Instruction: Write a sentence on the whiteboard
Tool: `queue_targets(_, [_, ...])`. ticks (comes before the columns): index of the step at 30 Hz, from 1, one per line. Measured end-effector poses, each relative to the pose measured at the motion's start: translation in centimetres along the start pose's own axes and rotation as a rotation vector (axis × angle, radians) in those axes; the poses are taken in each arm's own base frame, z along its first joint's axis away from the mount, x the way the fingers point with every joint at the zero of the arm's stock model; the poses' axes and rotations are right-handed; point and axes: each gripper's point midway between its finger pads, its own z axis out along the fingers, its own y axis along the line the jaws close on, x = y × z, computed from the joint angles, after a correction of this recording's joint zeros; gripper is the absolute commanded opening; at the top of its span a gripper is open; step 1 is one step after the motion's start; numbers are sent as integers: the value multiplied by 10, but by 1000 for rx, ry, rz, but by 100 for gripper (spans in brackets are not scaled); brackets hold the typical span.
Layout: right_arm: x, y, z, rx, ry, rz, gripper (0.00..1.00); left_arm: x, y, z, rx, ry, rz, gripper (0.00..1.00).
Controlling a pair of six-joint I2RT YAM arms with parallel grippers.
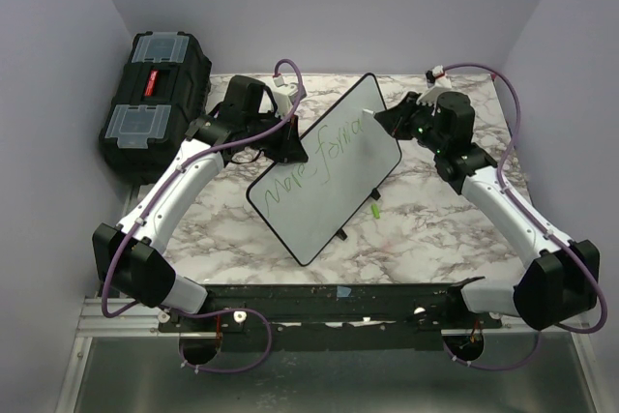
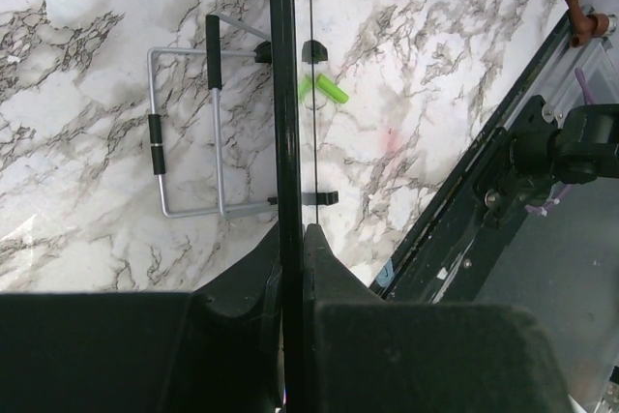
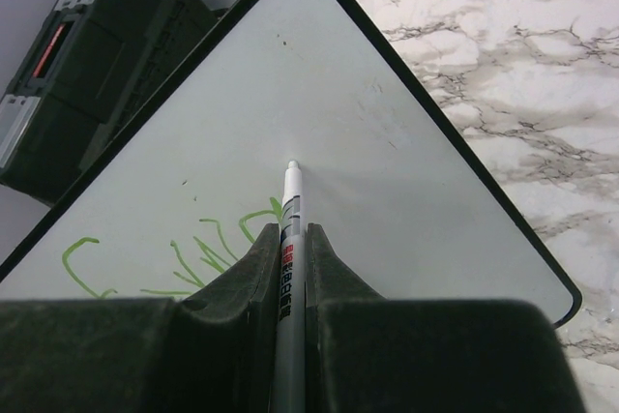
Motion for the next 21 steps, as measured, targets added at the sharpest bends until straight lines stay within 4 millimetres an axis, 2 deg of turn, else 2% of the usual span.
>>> queue_targets(12, [9, -4, 3, 3, 16, 4, 1, 0, 0, 0, -2, 1, -3, 0])
queue_targets(21, [37, -18, 2, 30, 69, 17, 1, 1, 1, 0, -9, 2, -22, 0])
